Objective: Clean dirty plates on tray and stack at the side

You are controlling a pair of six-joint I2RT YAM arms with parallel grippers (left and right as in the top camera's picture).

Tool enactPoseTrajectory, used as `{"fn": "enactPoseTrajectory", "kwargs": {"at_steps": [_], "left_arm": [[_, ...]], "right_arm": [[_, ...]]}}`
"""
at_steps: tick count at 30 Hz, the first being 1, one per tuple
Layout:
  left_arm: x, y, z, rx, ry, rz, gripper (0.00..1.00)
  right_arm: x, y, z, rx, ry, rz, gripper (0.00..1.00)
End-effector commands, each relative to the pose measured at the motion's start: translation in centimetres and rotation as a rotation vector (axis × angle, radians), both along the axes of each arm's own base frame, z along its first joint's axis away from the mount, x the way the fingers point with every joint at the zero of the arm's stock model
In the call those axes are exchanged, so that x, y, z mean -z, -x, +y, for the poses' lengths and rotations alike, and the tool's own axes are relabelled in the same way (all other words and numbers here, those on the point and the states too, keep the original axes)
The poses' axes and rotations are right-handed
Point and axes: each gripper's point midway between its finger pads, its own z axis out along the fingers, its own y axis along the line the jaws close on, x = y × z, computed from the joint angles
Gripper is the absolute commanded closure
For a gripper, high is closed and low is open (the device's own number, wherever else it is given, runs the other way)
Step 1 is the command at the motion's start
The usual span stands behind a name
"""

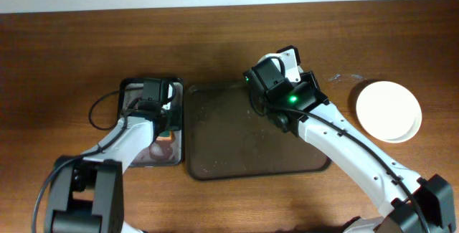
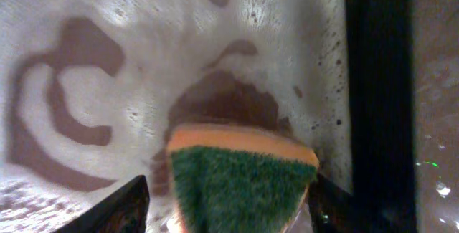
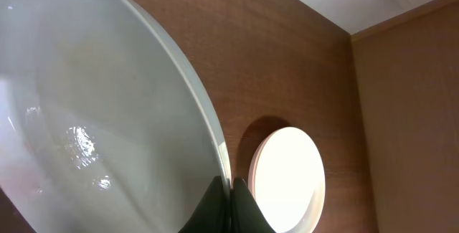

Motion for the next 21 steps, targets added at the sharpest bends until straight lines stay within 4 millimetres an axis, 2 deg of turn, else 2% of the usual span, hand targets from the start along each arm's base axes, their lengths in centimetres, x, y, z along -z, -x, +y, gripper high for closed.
{"fn": "enactPoseTrajectory", "kwargs": {"at_steps": [1,3,5,8,9,10,11,12,14,16,18,21], "left_arm": [[1.1,0.2,-0.3,-0.016,0.037,0.02,0.39],[1.0,0.2,-0.3,-0.016,0.037,0.018,1.0],[0.6,-0.3,-0.2,-0.021,0.029,-0.001,1.0],[-1.9,-1.6,0.8,-0.051,0.008,-0.063,1.0],[-2.7,-1.7,1.0,-0.056,0.011,-0.073,0.73],[-3.1,-1.6,1.1,-0.058,0.012,-0.079,0.57],[-3.1,-1.2,1.1,-0.057,0.01,-0.063,0.46],[-2.7,-0.4,1.2,-0.057,0.004,-0.025,0.41],[-1.5,2.0,1.5,-0.057,-0.015,0.084,0.4],[-1.0,3.1,1.5,-0.053,-0.014,0.131,0.41],[-0.8,3.6,0.6,-0.038,0.038,0.156,0.4],[-0.7,3.7,0.5,-0.054,0.05,0.159,0.43]], "right_arm": [[-1.0,0.1,0.2,-0.005,-0.018,-0.029,0.96],[-1.0,0.1,0.2,-0.005,-0.018,-0.029,0.96],[-1.0,0.1,0.2,-0.005,-0.017,-0.028,0.96],[-1.0,0.2,0.2,-0.005,-0.016,-0.025,0.96],[-1.0,0.2,0.2,-0.005,-0.016,-0.025,0.96],[-1.0,0.2,0.2,-0.005,-0.017,-0.026,0.96],[-1.0,0.2,0.2,-0.003,-0.018,-0.027,0.96],[-1.0,0.2,0.2,-0.003,-0.018,-0.027,0.96],[-1.0,0.2,0.2,-0.003,-0.018,-0.027,0.96],[-1.0,0.2,0.2,-0.003,-0.018,-0.027,0.96],[-1.0,0.2,0.1,-0.002,-0.018,-0.027,0.96],[-1.0,0.2,0.1,-0.002,-0.017,-0.025,0.96]]}}
